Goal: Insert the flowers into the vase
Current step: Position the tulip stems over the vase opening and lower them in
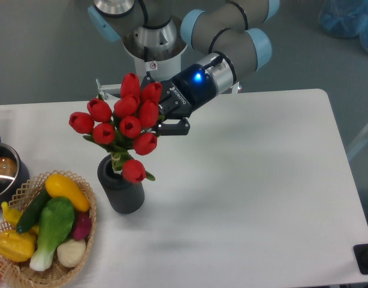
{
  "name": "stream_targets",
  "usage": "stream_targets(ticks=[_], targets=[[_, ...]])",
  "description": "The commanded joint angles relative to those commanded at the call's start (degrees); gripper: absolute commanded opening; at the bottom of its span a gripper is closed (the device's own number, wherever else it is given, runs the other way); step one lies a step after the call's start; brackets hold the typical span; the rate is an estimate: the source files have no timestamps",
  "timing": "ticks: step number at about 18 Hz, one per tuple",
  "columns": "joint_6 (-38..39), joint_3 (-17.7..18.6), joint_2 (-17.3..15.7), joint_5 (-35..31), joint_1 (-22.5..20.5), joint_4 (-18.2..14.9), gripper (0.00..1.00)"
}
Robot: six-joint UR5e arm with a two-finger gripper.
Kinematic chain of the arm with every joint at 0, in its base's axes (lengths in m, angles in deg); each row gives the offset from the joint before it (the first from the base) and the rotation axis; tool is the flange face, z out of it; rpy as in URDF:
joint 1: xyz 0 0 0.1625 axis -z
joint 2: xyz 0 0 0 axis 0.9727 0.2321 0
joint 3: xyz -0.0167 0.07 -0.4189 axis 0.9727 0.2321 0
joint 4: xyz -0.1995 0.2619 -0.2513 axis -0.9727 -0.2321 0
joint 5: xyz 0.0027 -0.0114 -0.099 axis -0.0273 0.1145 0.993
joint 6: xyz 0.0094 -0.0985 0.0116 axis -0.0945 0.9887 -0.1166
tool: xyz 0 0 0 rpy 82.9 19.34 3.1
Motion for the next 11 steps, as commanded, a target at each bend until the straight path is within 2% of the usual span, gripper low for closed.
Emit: stream_targets(ticks=[5, 8, 11], targets=[[-0.1, 1.1, 0.0, -0.4, 0.1, -0.1, 0.00], [-0.3, 1.9, 0.3, -3.8, 0.0, 0.0, 0.00], [-2.4, 2.7, 0.4, -4.1, 0.0, -0.1, 0.00]])
